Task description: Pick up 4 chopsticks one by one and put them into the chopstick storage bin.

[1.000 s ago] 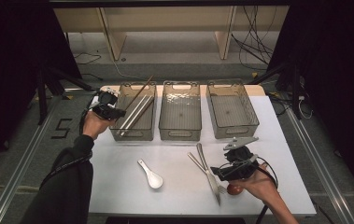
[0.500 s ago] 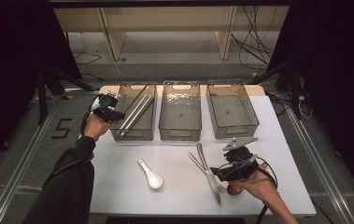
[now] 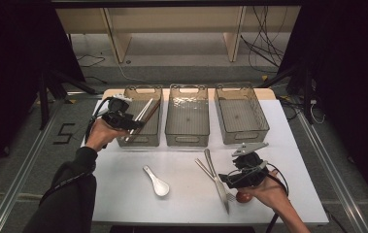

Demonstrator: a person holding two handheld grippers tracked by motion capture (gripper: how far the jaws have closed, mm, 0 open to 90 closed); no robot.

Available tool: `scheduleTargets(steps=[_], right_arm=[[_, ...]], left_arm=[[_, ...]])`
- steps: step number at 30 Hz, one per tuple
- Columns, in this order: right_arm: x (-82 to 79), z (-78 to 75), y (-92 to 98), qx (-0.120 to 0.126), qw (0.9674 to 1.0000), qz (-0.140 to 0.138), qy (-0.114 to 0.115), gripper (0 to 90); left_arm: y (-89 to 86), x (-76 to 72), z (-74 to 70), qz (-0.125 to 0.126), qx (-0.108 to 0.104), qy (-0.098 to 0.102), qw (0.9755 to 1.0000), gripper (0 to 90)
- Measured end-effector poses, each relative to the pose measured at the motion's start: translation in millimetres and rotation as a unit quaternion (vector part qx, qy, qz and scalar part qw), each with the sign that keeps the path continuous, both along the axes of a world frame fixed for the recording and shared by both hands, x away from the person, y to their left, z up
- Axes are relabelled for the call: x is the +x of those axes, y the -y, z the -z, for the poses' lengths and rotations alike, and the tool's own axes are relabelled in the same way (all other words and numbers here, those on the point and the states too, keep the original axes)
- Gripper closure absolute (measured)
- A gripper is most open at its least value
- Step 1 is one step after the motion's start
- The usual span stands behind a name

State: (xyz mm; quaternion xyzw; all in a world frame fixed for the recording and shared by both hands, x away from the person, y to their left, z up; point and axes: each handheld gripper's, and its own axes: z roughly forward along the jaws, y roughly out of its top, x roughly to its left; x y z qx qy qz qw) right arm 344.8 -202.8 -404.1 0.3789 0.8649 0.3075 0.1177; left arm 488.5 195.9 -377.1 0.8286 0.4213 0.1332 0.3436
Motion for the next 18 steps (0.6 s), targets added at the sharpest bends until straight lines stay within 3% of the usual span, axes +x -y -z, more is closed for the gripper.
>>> scheduleTargets(steps=[4,11,14,18], right_arm=[[0.1,0.1,0.4,0.002,1.0000,0.001,0.003,29.0],[-0.2,0.2,0.4,0.002,1.0000,0.002,0.006,28.9],[-0.9,0.2,0.7,0.003,1.0000,0.003,0.008,28.9],[-1.5,1.4,1.4,0.003,1.0000,0.004,0.009,28.9]], left_arm=[[7.2,-18.5,1.4,0.035,-0.009,0.005,0.9993,31.1],[18.9,-40.8,6.2,0.065,-0.009,0.009,0.9978,27.8],[23.8,-49.5,11.1,0.078,0.006,0.007,0.9969,25.9],[25.8,-57.5,17.4,0.089,0.011,-0.002,0.9960,25.3]])
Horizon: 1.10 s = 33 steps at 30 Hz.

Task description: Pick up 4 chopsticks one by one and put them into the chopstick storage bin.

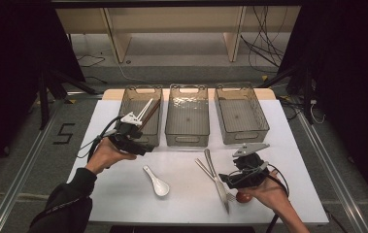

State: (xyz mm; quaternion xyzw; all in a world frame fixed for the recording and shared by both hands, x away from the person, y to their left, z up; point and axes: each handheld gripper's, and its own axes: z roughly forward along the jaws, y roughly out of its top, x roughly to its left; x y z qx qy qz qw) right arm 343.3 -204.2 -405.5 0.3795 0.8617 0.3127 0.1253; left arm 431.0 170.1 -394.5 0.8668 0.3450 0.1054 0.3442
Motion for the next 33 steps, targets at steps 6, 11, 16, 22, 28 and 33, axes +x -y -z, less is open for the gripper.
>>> scheduleTargets(steps=[6,11,16,22,28,33], right_arm=[[0.0,1.0,1.3,0.002,1.0000,0.003,0.001,28.9],[-0.7,0.9,0.7,0.002,1.0000,0.004,0.003,28.8],[-0.9,1.2,0.7,0.003,1.0000,0.004,0.005,28.8],[-0.4,2.1,1.7,0.005,1.0000,0.000,0.005,28.8],[0.8,3.0,1.0,0.006,1.0000,-0.003,0.005,28.8],[1.8,3.8,0.0,0.005,1.0000,-0.007,0.003,28.8]], left_arm=[[-2.2,-8.2,7.2,0.004,0.000,-0.003,1.0000,24.5],[-0.6,-12.0,12.0,0.003,0.013,-0.011,0.9998,21.4],[2.6,-15.2,19.4,0.003,0.020,-0.021,0.9996,19.0],[9.9,-17.8,29.1,0.016,0.036,-0.036,0.9986,18.4],[13.5,-18.6,32.3,0.027,0.041,-0.037,0.9981,24.4],[17.8,-19.2,33.6,0.032,0.043,-0.027,0.9982,37.8]])
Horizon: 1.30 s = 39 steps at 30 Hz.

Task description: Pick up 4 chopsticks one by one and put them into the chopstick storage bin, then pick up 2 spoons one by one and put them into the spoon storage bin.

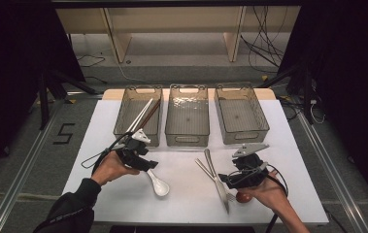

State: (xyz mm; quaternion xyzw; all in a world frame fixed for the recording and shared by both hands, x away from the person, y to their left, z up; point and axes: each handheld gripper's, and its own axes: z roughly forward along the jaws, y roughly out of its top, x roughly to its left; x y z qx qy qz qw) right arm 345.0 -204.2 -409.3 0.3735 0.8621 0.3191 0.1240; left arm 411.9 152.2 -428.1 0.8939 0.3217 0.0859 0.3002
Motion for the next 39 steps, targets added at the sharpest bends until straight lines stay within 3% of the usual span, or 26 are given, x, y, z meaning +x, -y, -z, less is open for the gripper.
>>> scheduleTargets(steps=[3,5,11,14,25,33,39], right_arm=[[0.3,0.1,-0.4,0.000,1.0000,0.000,0.000,28.8],[-0.2,0.1,-1.1,-0.002,1.0000,0.001,0.000,28.8],[0.5,0.4,-2.2,-0.002,1.0000,0.000,0.000,28.8],[0.6,0.4,-3.3,-0.002,1.0000,-0.001,0.000,28.9],[1.6,1.1,-2.5,-0.002,1.0000,-0.002,-0.001,28.8],[0.8,0.5,-3.6,-0.005,1.0000,-0.002,-0.001,28.9],[-0.5,0.0,-3.5,-0.006,1.0000,-0.001,0.000,28.9]], left_arm=[[3.7,0.0,2.1,-0.001,0.020,0.008,0.9998,48.2],[5.3,-0.4,4.0,0.000,0.020,0.008,0.9998,57.3],[11.2,1.9,12.8,0.016,0.027,-0.008,0.9995,80.6],[14.6,2.4,19.4,0.030,0.055,-0.016,0.9979,87.1],[17.7,3.9,38.0,0.039,0.067,-0.046,0.9960,88.8],[11.3,1.1,39.9,0.038,0.080,-0.056,0.9945,88.8],[1.0,-3.4,37.1,0.042,0.089,-0.082,0.9917,88.7]])
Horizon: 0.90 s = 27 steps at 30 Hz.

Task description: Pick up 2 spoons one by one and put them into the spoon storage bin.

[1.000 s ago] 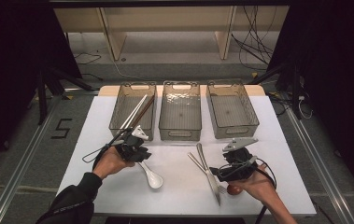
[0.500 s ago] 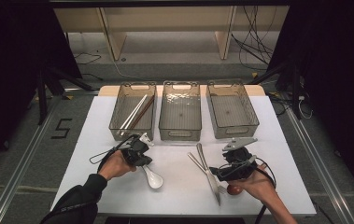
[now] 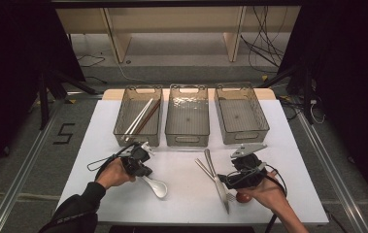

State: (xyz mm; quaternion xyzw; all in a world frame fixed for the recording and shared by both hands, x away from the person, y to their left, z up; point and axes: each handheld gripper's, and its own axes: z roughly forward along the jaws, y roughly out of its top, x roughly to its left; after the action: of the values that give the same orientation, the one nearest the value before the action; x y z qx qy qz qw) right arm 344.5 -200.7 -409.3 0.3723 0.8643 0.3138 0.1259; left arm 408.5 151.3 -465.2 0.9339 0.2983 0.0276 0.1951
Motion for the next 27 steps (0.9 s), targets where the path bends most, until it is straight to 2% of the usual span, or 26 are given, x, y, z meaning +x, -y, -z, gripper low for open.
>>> scheduleTargets(steps=[3,13,22,25,27], right_arm=[[-0.1,0.2,-0.3,-0.001,1.0000,0.000,0.000,28.9],[-0.4,0.0,-0.5,-0.002,1.0000,0.000,0.000,28.9],[-0.3,-0.4,-0.6,-0.002,1.0000,-0.001,0.002,28.9],[-0.4,-0.2,-0.7,-0.003,1.0000,0.000,0.000,28.9],[-0.4,-0.3,-0.7,-0.003,1.0000,0.001,0.000,28.9]], left_arm=[[-6.7,-5.5,-0.3,0.002,0.002,-0.012,0.9999,88.6],[-17.0,-15.7,-2.4,-0.003,-0.002,-0.027,0.9996,87.3],[-24.7,-25.8,-6.9,-0.008,-0.006,-0.029,0.9995,85.2],[-26.9,-25.8,-10.2,-0.012,-0.010,-0.019,0.9997,78.7],[-28.4,-25.0,-14.8,-0.013,-0.014,-0.009,0.9998,69.2]])
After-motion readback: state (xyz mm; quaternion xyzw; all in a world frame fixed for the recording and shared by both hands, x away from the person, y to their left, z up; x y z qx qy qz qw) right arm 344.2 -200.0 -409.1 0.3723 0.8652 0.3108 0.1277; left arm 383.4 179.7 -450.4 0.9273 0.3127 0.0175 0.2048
